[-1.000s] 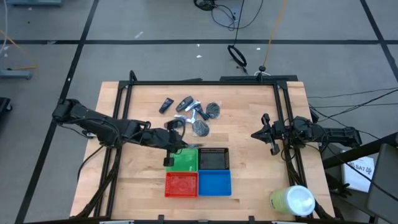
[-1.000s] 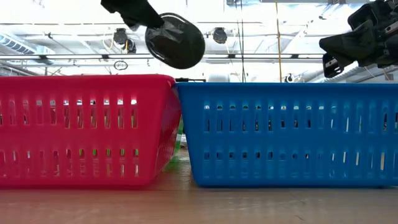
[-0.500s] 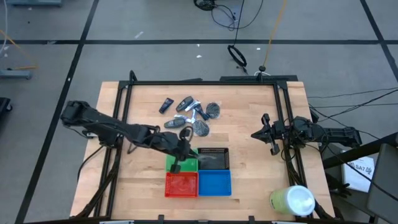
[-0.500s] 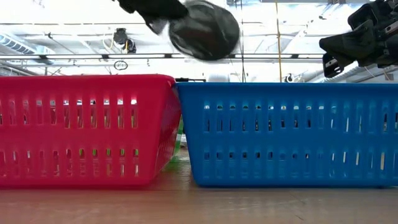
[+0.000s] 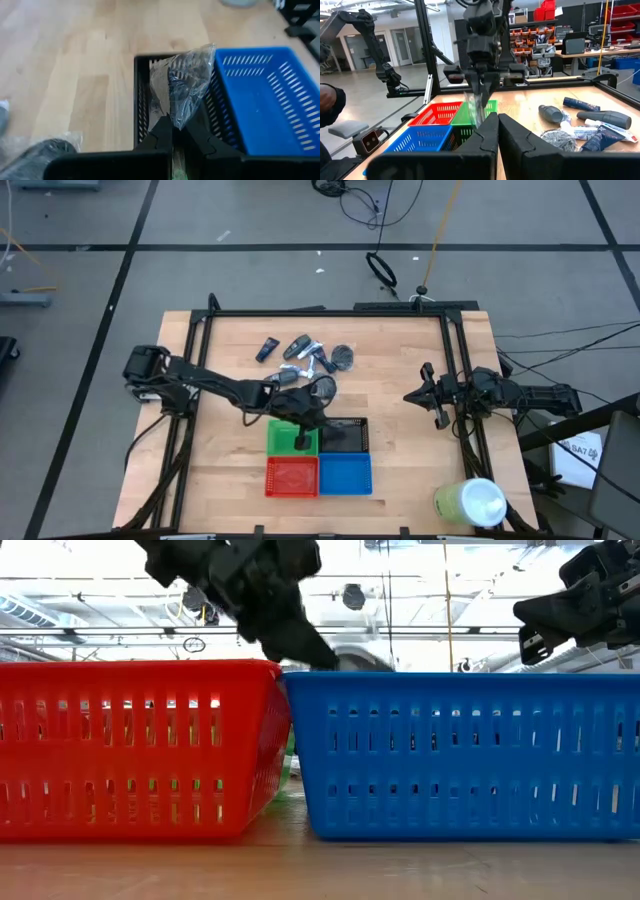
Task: Pick & Place Travel size toiletries
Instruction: Put the top left black hairbrush into the black bin, then put the bottom black deodorant into the green bin
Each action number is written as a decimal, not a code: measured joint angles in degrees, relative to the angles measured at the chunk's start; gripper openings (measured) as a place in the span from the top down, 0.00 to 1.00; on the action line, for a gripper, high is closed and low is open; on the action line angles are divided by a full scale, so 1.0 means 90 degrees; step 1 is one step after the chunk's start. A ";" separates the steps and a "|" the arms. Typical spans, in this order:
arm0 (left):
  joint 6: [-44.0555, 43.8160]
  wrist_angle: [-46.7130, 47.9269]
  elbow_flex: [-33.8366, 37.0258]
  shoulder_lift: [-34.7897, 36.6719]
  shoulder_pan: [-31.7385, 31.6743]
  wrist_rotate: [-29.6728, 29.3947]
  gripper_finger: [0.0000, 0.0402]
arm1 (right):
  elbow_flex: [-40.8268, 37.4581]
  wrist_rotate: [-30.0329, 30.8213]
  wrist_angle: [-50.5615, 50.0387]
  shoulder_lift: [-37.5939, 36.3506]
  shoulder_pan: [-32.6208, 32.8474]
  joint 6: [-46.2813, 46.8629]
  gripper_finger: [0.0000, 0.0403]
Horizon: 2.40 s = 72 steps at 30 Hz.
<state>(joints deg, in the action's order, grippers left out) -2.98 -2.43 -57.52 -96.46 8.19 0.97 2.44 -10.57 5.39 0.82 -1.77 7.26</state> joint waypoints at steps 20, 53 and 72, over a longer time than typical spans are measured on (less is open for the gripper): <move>-0.0054 -0.0370 0.0002 -0.0210 -0.0080 0.0441 0.77 | 0.0002 0.0000 0.0000 0.0000 0.0000 0.0001 1.00; -0.0273 0.2468 0.0002 0.1974 0.0030 -0.3351 0.42 | 0.0002 0.0000 0.0000 0.0000 0.0001 0.0001 1.00; -0.1505 0.3862 0.0000 0.1371 -0.0315 -0.2625 0.42 | 0.0000 0.0000 0.0000 0.0000 0.0000 0.0001 1.00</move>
<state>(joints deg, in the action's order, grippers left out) -16.53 32.33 -57.52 -84.12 5.35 -22.65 2.44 -10.57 5.39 0.82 -1.77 7.27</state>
